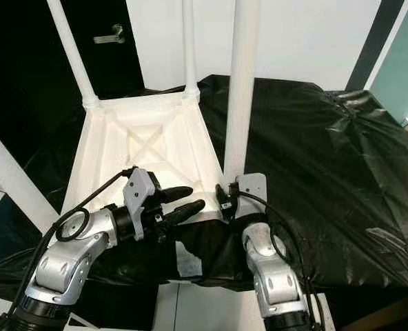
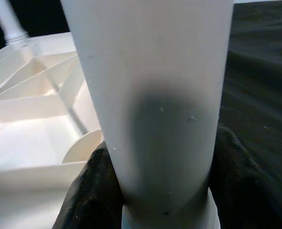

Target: Building children table

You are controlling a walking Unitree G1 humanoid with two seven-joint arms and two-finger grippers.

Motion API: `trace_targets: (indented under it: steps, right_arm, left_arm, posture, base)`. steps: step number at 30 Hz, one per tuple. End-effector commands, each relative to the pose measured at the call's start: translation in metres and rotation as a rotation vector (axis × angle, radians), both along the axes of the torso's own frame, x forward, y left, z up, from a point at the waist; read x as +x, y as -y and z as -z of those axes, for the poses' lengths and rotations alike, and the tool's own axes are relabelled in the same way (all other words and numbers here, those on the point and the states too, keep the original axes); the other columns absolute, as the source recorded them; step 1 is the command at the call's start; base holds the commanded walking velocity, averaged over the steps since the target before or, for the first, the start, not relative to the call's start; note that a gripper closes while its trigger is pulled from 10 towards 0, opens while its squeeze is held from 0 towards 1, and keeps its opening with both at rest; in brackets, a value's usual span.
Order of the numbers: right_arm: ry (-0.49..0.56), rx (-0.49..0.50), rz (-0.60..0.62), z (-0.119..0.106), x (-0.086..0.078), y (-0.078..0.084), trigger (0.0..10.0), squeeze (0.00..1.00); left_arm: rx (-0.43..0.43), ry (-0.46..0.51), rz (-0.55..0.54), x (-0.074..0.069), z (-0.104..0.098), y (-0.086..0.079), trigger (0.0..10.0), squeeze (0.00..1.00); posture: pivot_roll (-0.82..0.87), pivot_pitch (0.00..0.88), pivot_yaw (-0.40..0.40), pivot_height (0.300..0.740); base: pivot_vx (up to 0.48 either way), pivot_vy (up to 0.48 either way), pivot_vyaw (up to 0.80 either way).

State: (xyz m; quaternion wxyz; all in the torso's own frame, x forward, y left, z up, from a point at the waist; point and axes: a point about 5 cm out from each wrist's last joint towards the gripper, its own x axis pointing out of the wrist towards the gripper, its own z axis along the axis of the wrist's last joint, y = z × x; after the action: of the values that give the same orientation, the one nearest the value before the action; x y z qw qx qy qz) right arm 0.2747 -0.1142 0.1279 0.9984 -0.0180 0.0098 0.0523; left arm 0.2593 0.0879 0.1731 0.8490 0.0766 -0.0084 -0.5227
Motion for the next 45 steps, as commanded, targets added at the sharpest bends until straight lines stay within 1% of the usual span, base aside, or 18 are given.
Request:
trace_targets:
  steps: [1,10,11,12,17,18,23,25,27,29,30,31,32,35,37,40,42,45]
  right_arm:
    - [-0.085,0.005,0.04,0.015,-0.004,0.004,10.0,0.0]
    - [-0.081,0.004,0.047,0.012,-0.006,-0.003,10.0,0.0]
    - [-0.077,0.001,0.054,0.011,-0.006,-0.004,10.0,0.84]
    - [-0.065,0.0,0.046,0.009,-0.005,-0.003,10.0,1.0]
    - [-0.014,-0.006,-0.027,0.0,-0.008,-0.001,10.0,1.0]
    - [0.011,-0.01,-0.077,-0.003,-0.009,0.006,10.0,1.0]
    - [0.028,-0.022,-0.136,-0.006,-0.009,0.019,10.0,1.0]
    - [0.032,-0.043,-0.242,-0.009,-0.008,0.028,10.0,1.0]
    - [0.032,-0.043,-0.242,-0.009,-0.008,0.028,10.0,1.0]
    - [0.039,-0.058,-0.29,-0.01,-0.007,0.032,10.0,1.0]
    - [0.026,-0.051,-0.34,-0.011,-0.006,0.038,10.0,0.03]
    - [0.026,-0.051,-0.34,-0.011,-0.006,0.038,10.0,0.03]
    - [0.021,-0.075,-0.402,-0.011,-0.004,0.041,10.0,0.0]
    - [-0.015,-0.129,-0.584,-0.011,0.002,0.047,10.0,0.0]
    - [-0.015,-0.129,-0.584,-0.011,0.002,0.047,10.0,0.0]
    - [-0.045,-0.165,-0.689,-0.011,0.009,0.046,10.0,0.0]
    - [-0.045,-0.165,-0.689,-0.011,0.009,0.046,10.0,0.0]
    - [-0.074,-0.217,-0.779,-0.011,0.016,0.047,10.0,0.0]
  left_arm:
    - [0.002,0.009,-0.028,0.0,-0.001,0.0,10.0,0.0]
    - [0.005,0.023,-0.033,0.002,-0.002,0.0,10.0,0.0]
    - [0.004,0.026,-0.035,0.002,-0.002,0.0,10.0,0.0]
    - [0.005,0.038,-0.043,0.003,-0.002,0.0,10.0,0.0]
    - [0.012,0.073,-0.072,0.004,-0.003,-0.001,10.0,0.0]
    - [0.014,0.087,-0.088,0.005,-0.003,-0.002,10.0,0.0]
    - [0.02,0.107,-0.106,0.006,-0.004,-0.003,10.0,0.0]
    - [0.023,0.116,-0.114,0.006,-0.003,-0.004,10.0,0.0]
    - [0.023,0.116,-0.114,0.006,-0.003,-0.004,10.0,0.0]
    - [0.025,0.118,-0.116,0.006,-0.003,-0.004,10.0,0.0]
    - [0.026,0.121,-0.117,0.007,-0.003,-0.004,10.0,0.0]
    - [0.026,0.121,-0.117,0.007,-0.003,-0.004,10.0,0.0]
    - [0.028,0.122,-0.115,0.007,-0.002,-0.004,10.0,0.0]
    - [0.034,0.127,-0.1,0.009,-0.003,-0.002,10.0,0.0]
    - [0.034,0.127,-0.1,0.009,-0.003,-0.002,10.0,0.0]
    - [0.036,0.129,-0.091,0.011,-0.004,-0.001,10.0,0.0]
    - [0.036,0.129,-0.091,0.011,-0.004,-0.001,10.0,0.0]
    - [0.036,0.132,-0.086,0.012,-0.004,0.001,10.0,0.0]
  posture:
    - [-0.03,0.0,0.028,0.74]
    - [-0.04,0.0,0.031,0.74]
    - [-0.04,0.0,0.031,0.74]
    - [-0.04,0.0,0.028,0.74]
    - [-0.04,0.0,0.023,0.74]
    - [-0.04,0.0,0.02,0.74]
    - [-0.04,0.0,0.02,0.74]
    - [-0.04,0.0,0.021,0.74]
    - [-0.04,0.0,0.021,0.74]
    - [-0.04,0.0,0.022,0.74]
    - [-0.04,0.0,0.023,0.74]
    - [-0.04,0.0,0.023,0.74]
    - [-0.04,0.0,0.028,0.74]
    - [-0.05,0.0,0.033,0.74]
    - [-0.05,0.0,0.033,0.74]
    - [-0.04,0.0,0.033,0.74]
    - [-0.04,0.0,0.033,0.74]
    - [-0.03,0.0,0.026,0.74]
  base:
    - [0.0,0.0,0.0]
    - [0.0,0.0,0.0]
    - [0.0,0.0,0.0]
    - [0.0,0.0,0.0]
    - [0.0,0.0,0.0]
    - [0.0,0.0,0.0]
    - [0.0,0.0,0.0]
    - [0.0,0.0,0.0]
    - [0.0,0.0,0.0]
    - [0.0,0.0,0.0]
    - [0.0,0.0,0.0]
    - [0.0,0.0,0.0]
    - [0.0,0.0,0.0]
    - [0.0,0.0,0.0]
    - [0.0,0.0,0.0]
    - [0.0,0.0,0.0]
    - [0.0,0.0,0.0]
    - [0.0,0.0,0.0]
